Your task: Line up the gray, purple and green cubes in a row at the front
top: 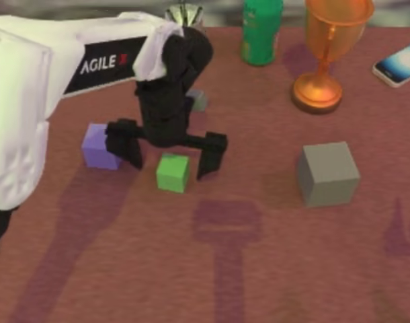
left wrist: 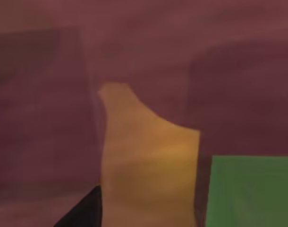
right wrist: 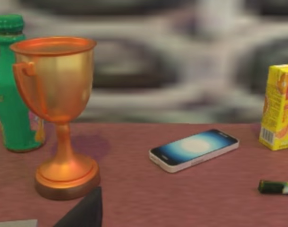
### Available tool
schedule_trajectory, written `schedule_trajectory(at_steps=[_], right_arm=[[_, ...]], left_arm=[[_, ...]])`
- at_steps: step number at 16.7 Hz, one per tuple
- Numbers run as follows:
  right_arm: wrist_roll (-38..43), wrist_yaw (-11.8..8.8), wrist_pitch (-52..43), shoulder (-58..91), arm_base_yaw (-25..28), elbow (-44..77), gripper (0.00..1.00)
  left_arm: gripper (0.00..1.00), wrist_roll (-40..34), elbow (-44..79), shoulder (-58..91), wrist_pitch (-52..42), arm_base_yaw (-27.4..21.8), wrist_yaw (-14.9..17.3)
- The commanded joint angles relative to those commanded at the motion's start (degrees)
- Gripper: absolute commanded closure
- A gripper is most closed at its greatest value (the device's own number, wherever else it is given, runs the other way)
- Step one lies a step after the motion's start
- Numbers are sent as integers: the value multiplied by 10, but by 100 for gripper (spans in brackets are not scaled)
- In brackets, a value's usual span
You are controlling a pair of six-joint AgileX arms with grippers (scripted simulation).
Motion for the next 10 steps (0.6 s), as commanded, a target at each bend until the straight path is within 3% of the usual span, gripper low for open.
schedule_trajectory(at_steps=[6,10], right_arm=[[0,0,0,0,0,0,0],[0,0,0,0,0,0,0]], left_arm=[[0,0,-24,11,29,0,0],[30,0,-24,11,29,0,0]])
